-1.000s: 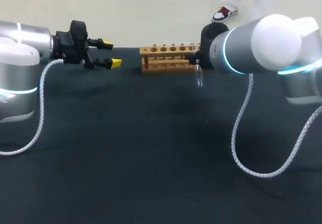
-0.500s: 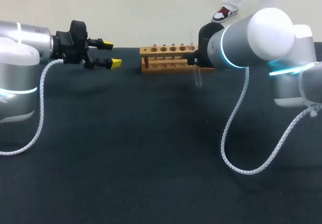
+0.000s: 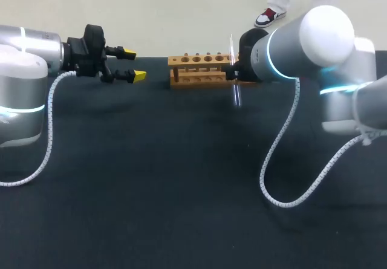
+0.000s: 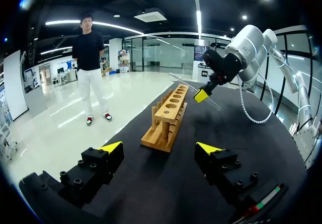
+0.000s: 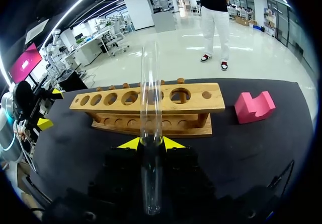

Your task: Grasp the test tube, adjust it, and insert it.

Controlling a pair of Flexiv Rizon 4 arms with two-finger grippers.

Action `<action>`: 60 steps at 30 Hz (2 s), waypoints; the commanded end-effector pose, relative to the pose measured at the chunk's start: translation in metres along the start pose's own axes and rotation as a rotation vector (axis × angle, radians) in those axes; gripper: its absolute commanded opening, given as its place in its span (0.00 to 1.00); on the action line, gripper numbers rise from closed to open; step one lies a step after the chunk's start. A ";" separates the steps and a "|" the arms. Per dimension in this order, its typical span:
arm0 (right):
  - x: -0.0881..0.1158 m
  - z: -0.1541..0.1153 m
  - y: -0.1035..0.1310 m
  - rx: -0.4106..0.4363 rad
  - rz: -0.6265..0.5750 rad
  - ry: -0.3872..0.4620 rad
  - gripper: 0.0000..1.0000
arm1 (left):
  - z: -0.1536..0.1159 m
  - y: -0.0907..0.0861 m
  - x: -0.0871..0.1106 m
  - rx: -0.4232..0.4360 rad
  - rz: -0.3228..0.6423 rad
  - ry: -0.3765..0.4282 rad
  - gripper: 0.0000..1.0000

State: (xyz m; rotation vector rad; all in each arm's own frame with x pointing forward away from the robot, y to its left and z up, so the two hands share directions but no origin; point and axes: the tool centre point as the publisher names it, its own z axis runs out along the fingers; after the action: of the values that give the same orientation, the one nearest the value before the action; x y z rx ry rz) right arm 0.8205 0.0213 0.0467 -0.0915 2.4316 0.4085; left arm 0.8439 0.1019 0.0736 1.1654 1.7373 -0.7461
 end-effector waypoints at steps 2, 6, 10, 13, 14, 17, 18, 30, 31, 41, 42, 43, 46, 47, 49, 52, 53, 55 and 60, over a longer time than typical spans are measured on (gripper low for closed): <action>-0.001 0.005 0.000 -0.001 0.001 0.035 0.00 | 0.000 -0.001 0.001 -0.003 0.003 -0.006 1.00; 0.001 0.009 0.000 -0.001 0.003 0.048 0.00 | 0.000 -0.001 0.001 -0.003 0.003 -0.006 1.00; 0.001 0.010 0.000 -0.001 0.004 0.053 0.00 | 0.000 -0.001 0.001 -0.003 0.003 -0.006 1.00; 0.001 0.009 0.000 -0.001 0.008 0.052 0.00 | 0.000 -0.001 0.001 -0.003 0.003 -0.006 1.00; 0.001 0.008 0.000 0.001 0.011 0.048 0.00 | 0.000 -0.001 0.001 -0.003 0.003 -0.006 1.00; 0.001 0.001 -0.001 0.010 0.020 0.035 0.00 | 0.000 -0.001 0.001 -0.003 0.003 -0.006 1.00; 0.002 -0.001 -0.001 0.012 0.023 0.032 0.00 | 0.000 -0.001 0.001 -0.003 0.003 -0.006 1.00; 0.005 -0.058 0.000 0.067 0.069 -0.053 0.00 | 0.000 -0.001 0.001 -0.003 0.003 -0.006 1.00; 0.005 -0.068 -0.001 0.075 0.071 -0.062 0.00 | 0.000 -0.001 0.001 -0.003 0.003 -0.006 1.00; 0.010 -0.103 -0.005 0.087 0.070 -0.075 0.00 | 0.000 -0.001 0.001 -0.003 0.003 -0.006 1.00; 0.009 -0.105 -0.005 0.087 0.069 -0.076 0.00 | 0.000 -0.001 0.001 -0.003 0.003 -0.006 1.00; 0.009 -0.107 -0.005 0.088 0.068 -0.077 0.00 | 0.000 -0.001 0.001 -0.003 0.003 -0.006 1.00; 0.008 -0.113 -0.004 0.090 0.065 -0.079 0.00 | 0.000 -0.001 0.001 -0.003 0.003 -0.006 1.00; 0.008 -0.115 -0.004 0.089 0.064 -0.079 0.00 | 0.000 -0.001 0.001 -0.003 0.003 -0.006 1.00; 0.008 -0.118 -0.004 0.089 0.063 -0.078 0.00 | 0.000 -0.001 0.001 -0.003 0.003 -0.006 1.00; 0.010 -0.122 -0.004 0.090 0.065 -0.075 0.00 | 0.000 -0.001 0.001 -0.003 0.003 -0.006 1.00; 0.011 -0.122 -0.004 0.091 0.065 -0.073 0.00 | 0.000 -0.001 0.001 -0.003 0.003 -0.006 1.00; 0.011 -0.123 -0.004 0.091 0.065 -0.070 0.00 | 0.000 -0.001 0.001 -0.003 0.003 -0.006 1.00; 0.010 -0.127 -0.004 0.079 0.071 -0.080 0.00 | 0.000 -0.001 0.001 -0.003 0.003 -0.006 1.00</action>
State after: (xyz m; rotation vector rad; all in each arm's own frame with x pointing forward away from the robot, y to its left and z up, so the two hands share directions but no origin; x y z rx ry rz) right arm 0.7386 -0.0202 0.1307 0.0422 2.3812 0.3337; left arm 0.8439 0.1019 0.0736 1.1654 1.7373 -0.7461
